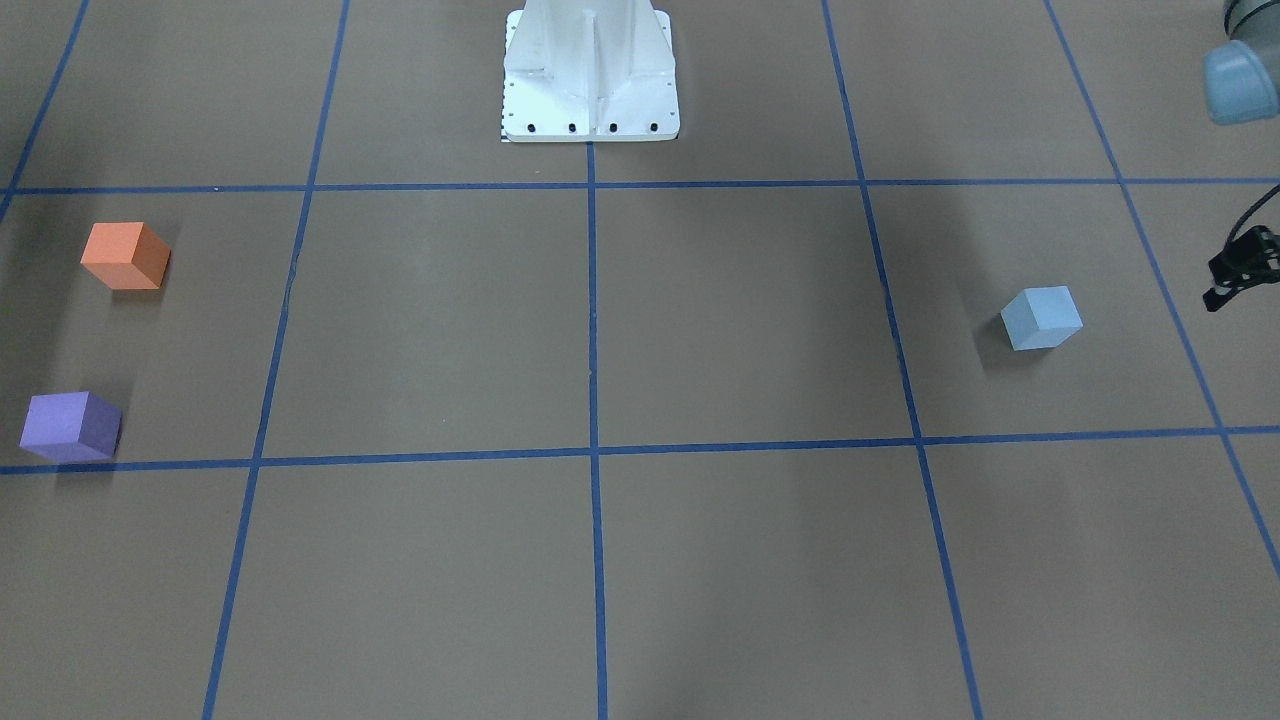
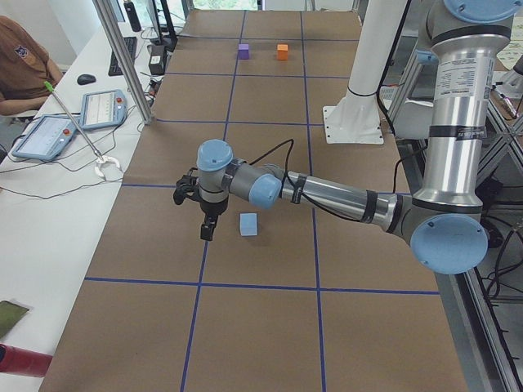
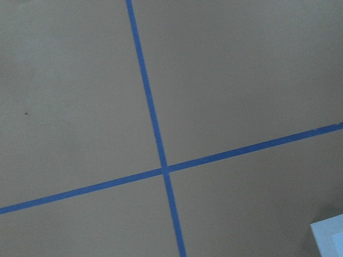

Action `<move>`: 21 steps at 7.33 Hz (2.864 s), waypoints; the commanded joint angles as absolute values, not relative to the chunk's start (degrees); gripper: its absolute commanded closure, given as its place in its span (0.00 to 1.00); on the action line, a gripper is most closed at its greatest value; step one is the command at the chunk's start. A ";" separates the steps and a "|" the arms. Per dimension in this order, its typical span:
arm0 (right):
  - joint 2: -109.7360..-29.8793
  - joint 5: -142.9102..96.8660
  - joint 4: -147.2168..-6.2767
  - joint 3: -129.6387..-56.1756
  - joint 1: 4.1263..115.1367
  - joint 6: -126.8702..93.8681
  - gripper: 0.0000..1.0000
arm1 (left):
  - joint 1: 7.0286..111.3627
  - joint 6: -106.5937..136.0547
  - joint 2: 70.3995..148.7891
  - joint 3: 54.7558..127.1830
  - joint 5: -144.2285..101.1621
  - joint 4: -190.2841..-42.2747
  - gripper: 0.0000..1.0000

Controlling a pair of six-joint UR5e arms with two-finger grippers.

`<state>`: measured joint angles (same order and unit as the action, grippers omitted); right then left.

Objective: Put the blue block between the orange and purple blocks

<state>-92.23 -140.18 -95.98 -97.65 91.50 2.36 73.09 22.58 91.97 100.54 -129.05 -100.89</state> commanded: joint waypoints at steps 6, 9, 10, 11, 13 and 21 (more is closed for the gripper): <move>-92.11 -140.19 -95.98 -97.91 91.49 2.55 0.00 | 54.32 50.37 90.97 99.93 -118.21 -110.39 0.00; -92.11 -140.10 -95.98 -98.09 91.49 2.55 0.00 | 54.23 49.31 89.04 99.76 -118.21 -110.57 0.00; -92.11 -140.10 -95.98 -98.09 91.49 2.55 0.00 | 54.05 49.48 89.03 99.76 -118.73 -110.65 0.00; -92.11 -140.10 -95.98 -98.09 91.49 2.64 0.00 | 53.62 49.48 89.03 99.41 -119.00 -110.92 0.00; -92.11 -140.01 -95.98 -98.09 91.49 2.64 0.00 | 52.03 49.48 89.03 98.18 -119.00 -111.09 0.00; -92.20 -139.92 -96.06 -99.93 91.58 2.20 0.00 | 51.77 51.94 93.57 107.46 -126.83 -100.96 1.00</move>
<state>-92.20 -139.92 -96.07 -99.74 91.55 2.40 51.79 51.79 90.44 102.86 -126.80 -108.55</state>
